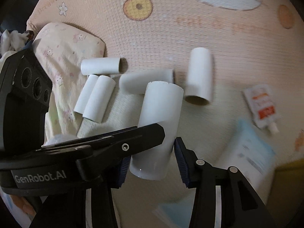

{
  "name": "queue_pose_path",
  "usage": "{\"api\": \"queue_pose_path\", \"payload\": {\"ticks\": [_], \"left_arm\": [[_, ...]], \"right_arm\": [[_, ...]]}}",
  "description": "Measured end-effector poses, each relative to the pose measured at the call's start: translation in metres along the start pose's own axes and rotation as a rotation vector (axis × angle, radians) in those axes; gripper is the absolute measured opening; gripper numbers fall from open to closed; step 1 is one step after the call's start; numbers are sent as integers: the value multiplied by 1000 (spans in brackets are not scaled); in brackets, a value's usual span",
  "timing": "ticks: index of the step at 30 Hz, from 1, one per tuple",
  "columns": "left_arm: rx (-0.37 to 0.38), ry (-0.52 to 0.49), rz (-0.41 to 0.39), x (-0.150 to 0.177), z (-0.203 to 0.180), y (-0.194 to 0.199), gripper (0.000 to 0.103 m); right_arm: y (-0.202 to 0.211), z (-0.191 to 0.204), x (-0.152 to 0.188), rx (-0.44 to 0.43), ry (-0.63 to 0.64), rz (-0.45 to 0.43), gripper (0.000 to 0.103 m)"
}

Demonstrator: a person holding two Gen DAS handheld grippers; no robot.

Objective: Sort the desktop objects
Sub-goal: 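Carry the held tube with the left gripper over the cardboard box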

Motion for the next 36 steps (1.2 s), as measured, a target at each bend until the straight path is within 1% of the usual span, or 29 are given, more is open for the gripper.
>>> {"api": "queue_pose_path", "payload": {"ticks": [2,5,9,12,16,19,21,24,27,29,33,36], "left_arm": [[5,-14,9,10,-10,-1,44],[-9,4,70,30,-19,-7,44],[25,30,104,57,-30,-12,44],[31,23,130,70,-35,-15,44],[7,11,187,83,-36,-23,44],[-21,18,225,84,-33,-30,46],[-23,35,233,82,-32,-32,48],[-8,84,248,76,-30,-35,48],[-18,110,243,76,-27,-36,48],[-18,108,235,77,-28,-38,49],[-23,78,203,84,-31,-34,49],[-26,58,189,86,-35,-33,49]], "right_arm": [[10,-7,6,8,-12,-5,42],[27,-16,22,12,-27,3,42],[43,-24,48,36,-33,20,42],[54,-34,66,21,-68,28,42],[57,-41,84,15,-96,42,42],[53,-44,94,24,-116,66,41],[53,-44,96,17,-121,62,40],[54,-42,96,10,-117,58,40],[54,-41,94,17,-108,56,41],[53,-40,94,3,-117,58,41],[54,-42,94,2,-130,57,41],[55,-44,96,-19,-161,56,41]]}}
Point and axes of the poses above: each gripper's, at about its wrist camera, not at the fingertips, and y roughly against the way its jaws point, z to its left, x to its underside, the point moved 6 cm from there along -y, roughly the way its jaws point, and after that the axes turned 4 degrees about -x, right-handed, at the moved point
